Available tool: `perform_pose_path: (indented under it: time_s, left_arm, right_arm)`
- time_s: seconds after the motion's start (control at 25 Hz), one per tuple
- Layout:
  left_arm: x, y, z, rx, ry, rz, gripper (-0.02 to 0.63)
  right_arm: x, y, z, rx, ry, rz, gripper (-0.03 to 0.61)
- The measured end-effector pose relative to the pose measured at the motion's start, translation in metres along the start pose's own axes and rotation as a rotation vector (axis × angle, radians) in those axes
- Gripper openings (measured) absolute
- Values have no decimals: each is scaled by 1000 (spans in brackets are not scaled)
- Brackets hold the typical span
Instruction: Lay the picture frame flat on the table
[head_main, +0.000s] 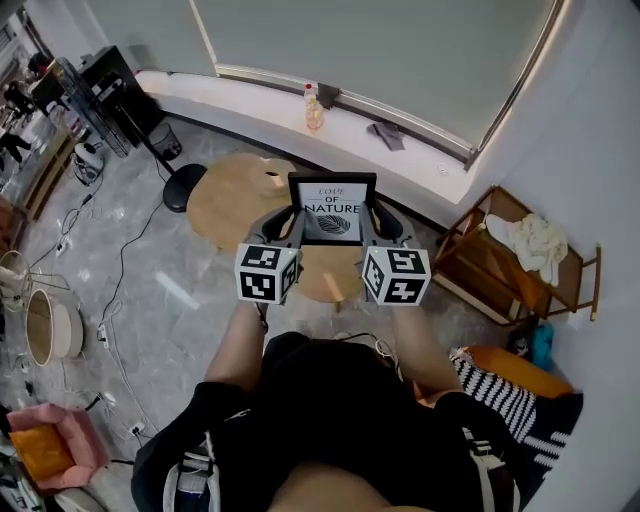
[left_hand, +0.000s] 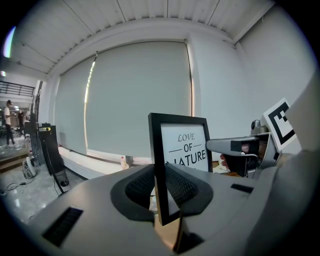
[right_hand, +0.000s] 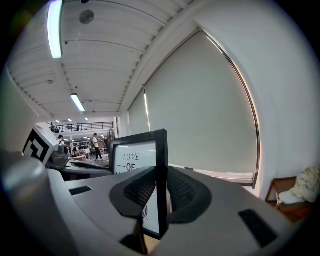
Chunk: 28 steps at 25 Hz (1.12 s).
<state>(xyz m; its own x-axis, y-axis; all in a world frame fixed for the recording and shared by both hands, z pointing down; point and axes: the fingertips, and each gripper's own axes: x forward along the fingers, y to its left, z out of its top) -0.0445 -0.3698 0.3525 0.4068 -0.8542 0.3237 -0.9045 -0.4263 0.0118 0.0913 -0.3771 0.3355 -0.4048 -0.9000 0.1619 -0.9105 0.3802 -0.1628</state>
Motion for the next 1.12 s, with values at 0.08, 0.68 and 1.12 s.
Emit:
perform_pose_path:
  time_s: [0.08, 0.68, 1.12]
  left_arm:
    - [13, 9, -3, -3, 15, -10, 81]
    - [83, 39, -84, -83, 238, -126, 81]
    - [126, 43, -190, -151, 449, -182, 81]
  right_arm:
    - [15, -4, -6, 14, 19, -6, 86]
    - [75, -29, -93, 112, 254, -104, 86]
    - [101, -51, -207, 210, 477, -114, 86]
